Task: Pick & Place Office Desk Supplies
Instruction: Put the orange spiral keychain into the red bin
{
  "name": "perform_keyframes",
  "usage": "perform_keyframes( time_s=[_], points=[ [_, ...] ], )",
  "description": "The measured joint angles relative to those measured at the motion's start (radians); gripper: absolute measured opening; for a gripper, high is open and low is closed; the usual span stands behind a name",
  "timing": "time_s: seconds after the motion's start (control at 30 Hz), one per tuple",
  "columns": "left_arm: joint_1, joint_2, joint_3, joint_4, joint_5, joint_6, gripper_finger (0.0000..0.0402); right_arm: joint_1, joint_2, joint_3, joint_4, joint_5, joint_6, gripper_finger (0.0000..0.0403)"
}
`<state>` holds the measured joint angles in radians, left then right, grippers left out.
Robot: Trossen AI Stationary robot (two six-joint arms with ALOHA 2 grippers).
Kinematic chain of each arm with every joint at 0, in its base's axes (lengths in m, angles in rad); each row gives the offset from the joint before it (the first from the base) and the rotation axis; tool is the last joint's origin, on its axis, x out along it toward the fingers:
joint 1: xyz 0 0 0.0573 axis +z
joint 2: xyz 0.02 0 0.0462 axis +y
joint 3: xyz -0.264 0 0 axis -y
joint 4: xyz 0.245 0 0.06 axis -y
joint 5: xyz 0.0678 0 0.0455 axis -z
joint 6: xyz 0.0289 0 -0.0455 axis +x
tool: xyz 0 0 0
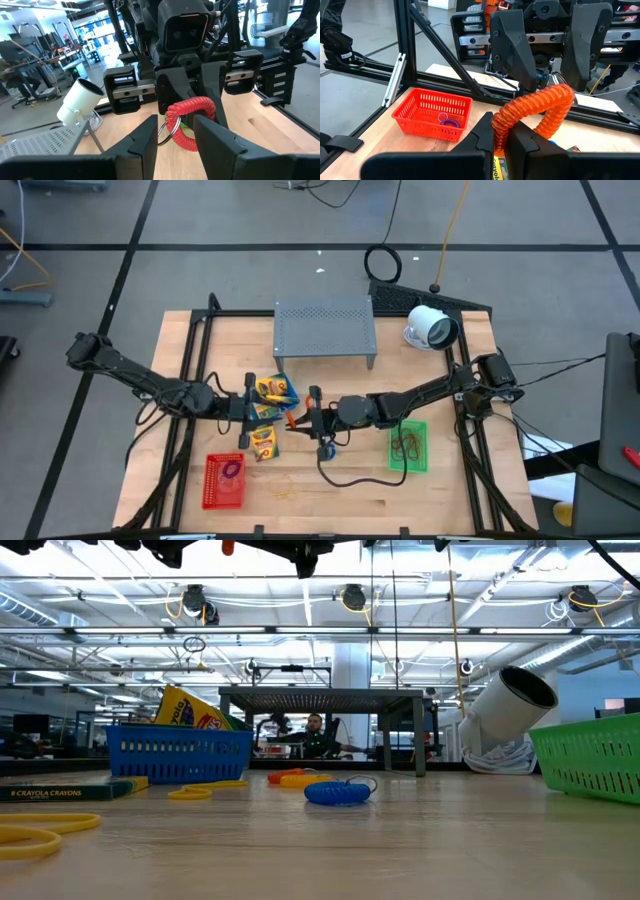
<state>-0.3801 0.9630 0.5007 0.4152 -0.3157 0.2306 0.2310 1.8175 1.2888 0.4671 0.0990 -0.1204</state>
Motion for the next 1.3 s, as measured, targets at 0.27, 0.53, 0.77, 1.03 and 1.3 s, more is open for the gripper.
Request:
perform_keyframes(
  time_s=[0.27, 0.53, 0.77, 1.03, 1.3],
  points=[
    [0.000, 0.000, 0.000, 0.000, 0.001, -0.004, 0.0106, 0.000, 0.000, 0.000, 0.000, 0.000, 0.000, 0.0009],
    [0.000, 0.000, 0.000, -0.006, 0.000, 0.007, 0.0010, 0.000, 0.000, 0.000, 0.000, -0.001, 0.000, 0.0009],
    [0.015, 0.000, 0.000, -0.007, 0.000, -0.001, 0.0006, 0.000, 0.000, 0.000, 0.000, -0.001, 0.000, 0.0009],
    [0.020, 0.000, 0.000, -0.008, 0.000, -0.005, 0.0003, 0.003, 0.000, 0.000, 0.000, 0.000, 0.000, 0.0012],
    [0.020, 0.000, 0.000, -0.008, 0.000, -0.008, 0.0002, 0.003, 0.000, 0.000, 0.018, -0.075, 0.006, 0.0048]
  ],
)
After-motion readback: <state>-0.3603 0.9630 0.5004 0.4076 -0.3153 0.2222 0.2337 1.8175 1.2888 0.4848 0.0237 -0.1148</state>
